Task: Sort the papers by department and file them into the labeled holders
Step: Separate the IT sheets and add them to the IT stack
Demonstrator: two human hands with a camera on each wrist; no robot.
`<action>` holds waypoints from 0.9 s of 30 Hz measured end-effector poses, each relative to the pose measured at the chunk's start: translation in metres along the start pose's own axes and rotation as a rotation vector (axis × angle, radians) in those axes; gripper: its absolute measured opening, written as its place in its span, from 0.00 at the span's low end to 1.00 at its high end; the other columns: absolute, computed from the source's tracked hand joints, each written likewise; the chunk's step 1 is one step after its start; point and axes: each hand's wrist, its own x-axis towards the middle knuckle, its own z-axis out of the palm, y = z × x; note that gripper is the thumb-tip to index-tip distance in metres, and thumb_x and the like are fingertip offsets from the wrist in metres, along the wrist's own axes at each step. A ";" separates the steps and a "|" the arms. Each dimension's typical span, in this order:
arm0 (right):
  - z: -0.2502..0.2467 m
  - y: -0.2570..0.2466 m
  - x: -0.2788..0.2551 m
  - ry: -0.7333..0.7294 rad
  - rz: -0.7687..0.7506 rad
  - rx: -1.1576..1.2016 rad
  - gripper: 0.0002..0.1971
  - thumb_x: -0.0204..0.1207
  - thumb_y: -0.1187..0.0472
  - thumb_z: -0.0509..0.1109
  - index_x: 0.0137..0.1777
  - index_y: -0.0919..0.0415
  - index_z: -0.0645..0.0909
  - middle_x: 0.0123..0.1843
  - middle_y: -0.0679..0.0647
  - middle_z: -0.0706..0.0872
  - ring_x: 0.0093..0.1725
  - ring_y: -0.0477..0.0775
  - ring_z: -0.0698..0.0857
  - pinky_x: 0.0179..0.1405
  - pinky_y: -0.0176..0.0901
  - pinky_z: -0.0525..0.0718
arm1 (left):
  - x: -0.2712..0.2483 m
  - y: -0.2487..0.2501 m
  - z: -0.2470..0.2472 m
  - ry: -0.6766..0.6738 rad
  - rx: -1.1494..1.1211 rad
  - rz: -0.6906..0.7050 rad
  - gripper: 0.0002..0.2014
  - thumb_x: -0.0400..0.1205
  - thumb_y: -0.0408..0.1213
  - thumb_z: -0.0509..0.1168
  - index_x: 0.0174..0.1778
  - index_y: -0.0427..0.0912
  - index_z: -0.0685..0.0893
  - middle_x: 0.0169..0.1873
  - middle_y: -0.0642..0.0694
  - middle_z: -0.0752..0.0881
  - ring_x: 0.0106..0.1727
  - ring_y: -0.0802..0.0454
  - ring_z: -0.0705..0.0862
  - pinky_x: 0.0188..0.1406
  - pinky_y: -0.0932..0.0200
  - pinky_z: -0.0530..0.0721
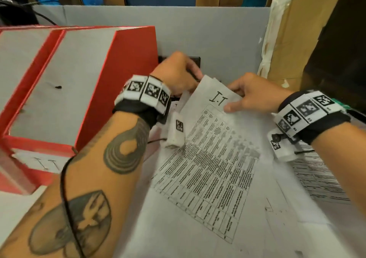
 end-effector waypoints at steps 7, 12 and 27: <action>0.007 0.021 -0.002 -0.014 0.097 0.136 0.22 0.71 0.72 0.83 0.58 0.57 0.77 0.39 0.45 0.95 0.38 0.44 0.93 0.40 0.40 0.90 | -0.026 -0.037 0.025 -0.211 0.001 -0.126 0.11 0.73 0.39 0.83 0.51 0.48 0.96 0.44 0.47 0.95 0.46 0.49 0.92 0.48 0.50 0.93; 0.015 0.021 0.004 0.193 -0.014 0.226 0.09 0.72 0.70 0.83 0.48 0.63 0.87 0.48 0.53 0.95 0.48 0.51 0.94 0.52 0.42 0.91 | -0.028 -0.033 0.024 -0.107 -0.243 -0.245 0.10 0.71 0.34 0.85 0.46 0.43 0.94 0.39 0.51 0.94 0.35 0.58 0.91 0.26 0.66 0.87; 0.012 0.022 0.000 0.306 -0.023 0.274 0.12 0.69 0.78 0.82 0.44 0.61 0.90 0.43 0.55 0.94 0.45 0.53 0.94 0.49 0.36 0.91 | -0.036 -0.039 0.024 -0.033 -0.364 -0.364 0.14 0.76 0.39 0.82 0.54 0.40 0.91 0.48 0.46 0.94 0.49 0.47 0.92 0.52 0.48 0.90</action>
